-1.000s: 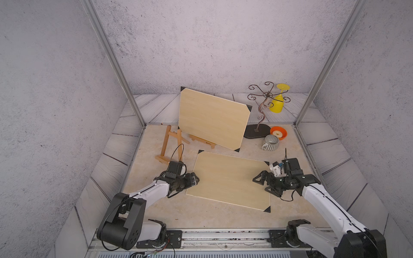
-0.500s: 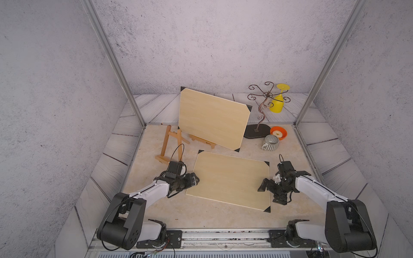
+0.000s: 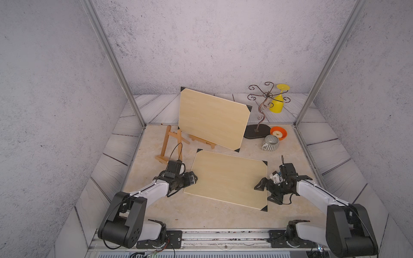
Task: Assemble the easel
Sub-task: Pick up the drawing board from the center of the board.
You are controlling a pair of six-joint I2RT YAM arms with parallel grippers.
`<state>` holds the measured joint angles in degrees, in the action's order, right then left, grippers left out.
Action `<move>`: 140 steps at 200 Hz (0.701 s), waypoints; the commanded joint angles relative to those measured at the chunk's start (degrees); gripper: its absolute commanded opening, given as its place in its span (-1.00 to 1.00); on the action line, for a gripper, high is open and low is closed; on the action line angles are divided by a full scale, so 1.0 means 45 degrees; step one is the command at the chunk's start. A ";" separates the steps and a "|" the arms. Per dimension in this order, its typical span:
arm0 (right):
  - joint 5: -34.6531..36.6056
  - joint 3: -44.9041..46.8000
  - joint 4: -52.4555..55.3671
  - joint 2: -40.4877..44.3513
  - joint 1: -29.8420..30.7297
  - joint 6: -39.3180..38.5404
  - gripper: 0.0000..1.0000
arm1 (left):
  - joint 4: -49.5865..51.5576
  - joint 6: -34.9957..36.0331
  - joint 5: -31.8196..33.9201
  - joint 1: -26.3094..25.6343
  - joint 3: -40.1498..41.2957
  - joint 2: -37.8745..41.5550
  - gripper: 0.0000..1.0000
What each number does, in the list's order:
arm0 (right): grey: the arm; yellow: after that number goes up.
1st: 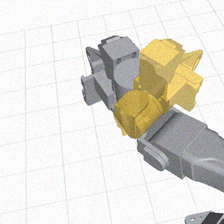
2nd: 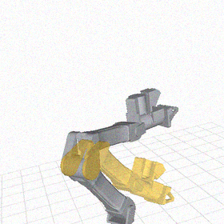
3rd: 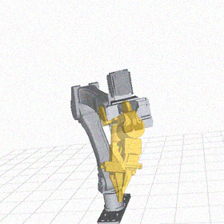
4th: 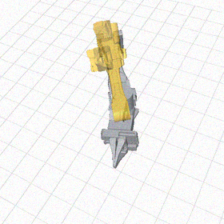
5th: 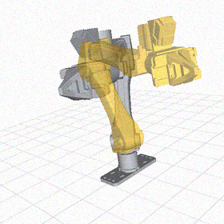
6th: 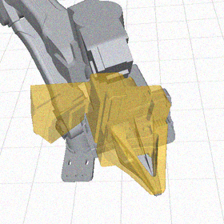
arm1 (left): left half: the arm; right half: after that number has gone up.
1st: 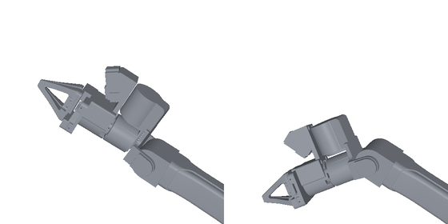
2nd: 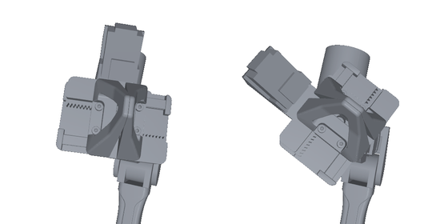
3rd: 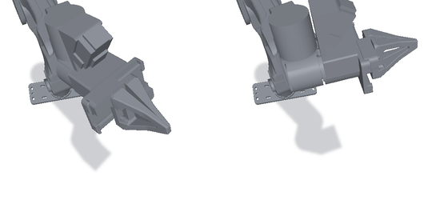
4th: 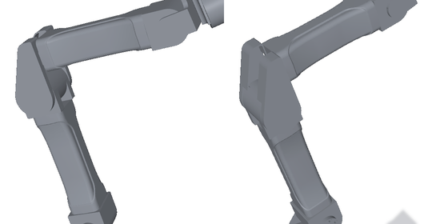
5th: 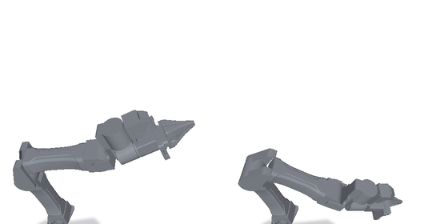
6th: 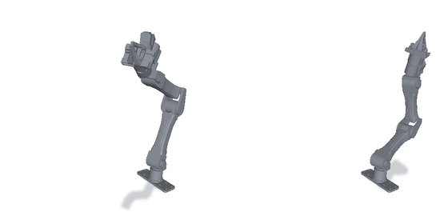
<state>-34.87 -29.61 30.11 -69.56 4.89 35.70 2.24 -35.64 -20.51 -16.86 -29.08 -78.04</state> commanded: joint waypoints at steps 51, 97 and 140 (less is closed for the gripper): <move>-0.5140 0.1033 -0.3689 0.3235 0.0574 0.2098 0.98 | 0.2536 -0.0198 -0.2352 -0.0446 0.0790 -0.0501 0.57; -0.5454 0.1030 -0.4227 0.4974 0.0857 0.2858 0.98 | 0.2708 -0.0025 -0.2263 -0.0451 0.0709 -0.0570 0.57; -0.6237 0.0951 -0.5734 0.5494 0.1426 0.3791 0.98 | 0.2819 0.0122 -0.2295 -0.0441 0.0690 -0.0590 0.57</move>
<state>-39.70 -22.98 17.52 -47.00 5.89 46.30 3.42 -32.73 -14.74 -16.16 -29.10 -77.56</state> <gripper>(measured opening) 0.989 0.787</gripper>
